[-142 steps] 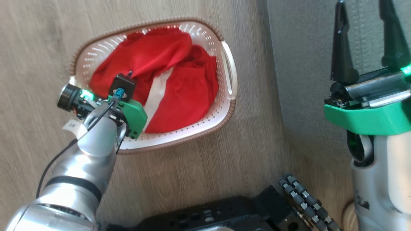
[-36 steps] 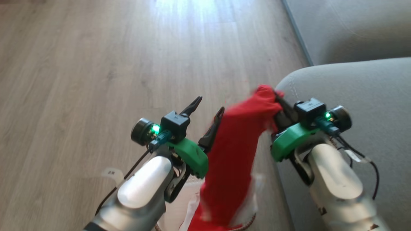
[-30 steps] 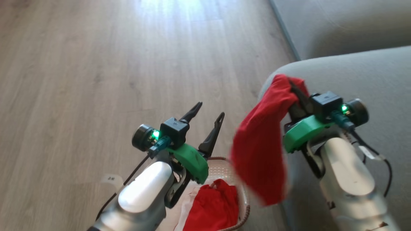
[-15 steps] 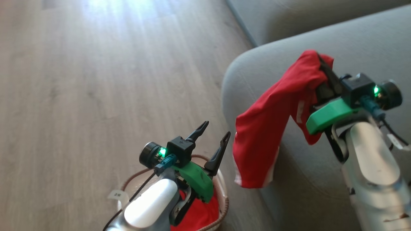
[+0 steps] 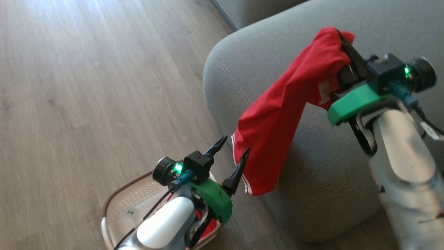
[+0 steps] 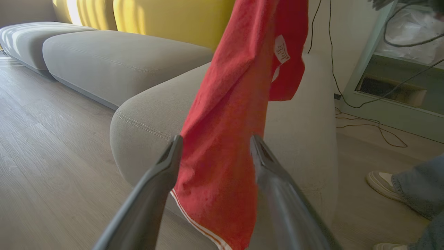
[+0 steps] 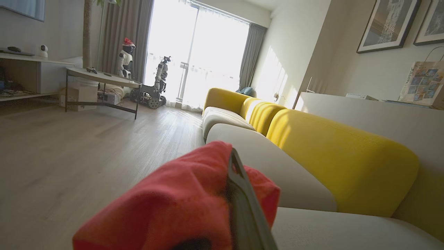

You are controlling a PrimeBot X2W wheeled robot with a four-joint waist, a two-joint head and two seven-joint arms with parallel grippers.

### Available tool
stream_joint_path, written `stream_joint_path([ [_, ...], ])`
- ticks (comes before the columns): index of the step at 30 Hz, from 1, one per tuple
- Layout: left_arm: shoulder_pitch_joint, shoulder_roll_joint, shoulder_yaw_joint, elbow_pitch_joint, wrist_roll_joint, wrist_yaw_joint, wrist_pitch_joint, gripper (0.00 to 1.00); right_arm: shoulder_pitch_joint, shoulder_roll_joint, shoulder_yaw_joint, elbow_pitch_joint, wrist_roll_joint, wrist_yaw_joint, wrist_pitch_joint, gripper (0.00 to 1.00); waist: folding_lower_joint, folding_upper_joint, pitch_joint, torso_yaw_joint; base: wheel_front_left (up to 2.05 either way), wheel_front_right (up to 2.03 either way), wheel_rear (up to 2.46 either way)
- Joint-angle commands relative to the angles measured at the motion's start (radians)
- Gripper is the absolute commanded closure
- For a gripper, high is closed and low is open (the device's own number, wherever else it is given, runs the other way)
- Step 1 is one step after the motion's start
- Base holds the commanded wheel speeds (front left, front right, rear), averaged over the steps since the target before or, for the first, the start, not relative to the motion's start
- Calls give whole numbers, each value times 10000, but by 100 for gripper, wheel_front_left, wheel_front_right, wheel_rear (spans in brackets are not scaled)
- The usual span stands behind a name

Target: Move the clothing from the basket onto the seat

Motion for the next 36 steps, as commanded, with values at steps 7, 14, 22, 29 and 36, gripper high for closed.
stream_joint_path([
  [7, -543, 124, 219, -167, 13, 24, -120, 0, -2524, -612, 746, 283, 285, -4, 185, 100, 0, 0, 517, 335, 0, 0, 0],
  [14, -873, 193, 113, -452, 162, 95, -62, 0, -5432, -1580, 722, 1403, 392, -4, 599, 100, 0, 0, 1180, 1105, 0, 0, 0],
  [22, -1403, 450, 2, -1160, 479, 269, 177, 0, -8409, -2963, -61, 2997, -301, -4, 1031, 100, 0, 0, 2315, 1992, 0, 0, 0],
  [29, -1721, 709, -105, -1859, 749, 436, 434, 0, -9280, -3347, -778, 3827, -883, -4, 735, 100, 0, 0, 3239, 2420, 0, 0, 0],
  [36, -2033, 950, -152, -2535, 982, 650, 709, 0, -8980, -3141, -2053, 4896, -1390, -4, 199, 100, 0, 0, 4175, 2598, 0, 0, 0],
])
